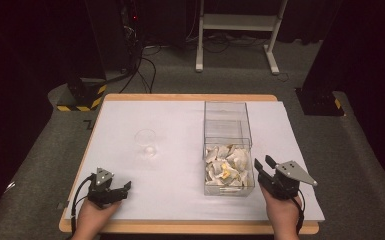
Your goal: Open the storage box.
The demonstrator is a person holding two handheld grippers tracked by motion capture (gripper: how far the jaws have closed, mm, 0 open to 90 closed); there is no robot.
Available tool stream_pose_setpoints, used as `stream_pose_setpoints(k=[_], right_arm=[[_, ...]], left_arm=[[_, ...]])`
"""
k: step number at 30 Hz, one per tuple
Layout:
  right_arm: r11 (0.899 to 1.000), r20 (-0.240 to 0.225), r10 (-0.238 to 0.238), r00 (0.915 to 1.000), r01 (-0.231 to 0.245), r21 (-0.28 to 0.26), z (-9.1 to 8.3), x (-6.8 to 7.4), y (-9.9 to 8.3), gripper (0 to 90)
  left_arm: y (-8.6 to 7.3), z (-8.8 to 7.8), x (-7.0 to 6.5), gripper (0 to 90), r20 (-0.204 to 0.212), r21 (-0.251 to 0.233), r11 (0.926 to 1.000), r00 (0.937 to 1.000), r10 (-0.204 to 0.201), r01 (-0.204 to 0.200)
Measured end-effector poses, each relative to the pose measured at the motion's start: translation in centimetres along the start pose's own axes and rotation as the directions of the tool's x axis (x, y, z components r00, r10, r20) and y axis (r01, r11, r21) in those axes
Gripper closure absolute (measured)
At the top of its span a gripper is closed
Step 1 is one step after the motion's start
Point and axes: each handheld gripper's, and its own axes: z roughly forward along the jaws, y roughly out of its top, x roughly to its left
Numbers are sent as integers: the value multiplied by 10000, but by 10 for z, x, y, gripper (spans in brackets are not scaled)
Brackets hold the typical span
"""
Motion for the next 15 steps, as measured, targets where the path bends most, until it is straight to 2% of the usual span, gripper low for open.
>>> stream_pose_setpoints(k=[5, 10, 15], right_arm=[[9997, 241, 98, 9997, -103, 202, 5, -12, -8, 563], [9978, 554, 141, 9984, -177, 646, 15, -27, -30, 539], [9956, 555, 133, 9984, -184, 918, 21, -34, -43, 515]], left_arm=[[0, 0, 0, 199, -14, -23, 10000, 10000, -80, 80], [-1, 0, -1, 200, -42, -41, 9999, 9999, -111, 110], [-1, 0, 0, 200, -12, -26, 9999, 9999, -149, 149]])
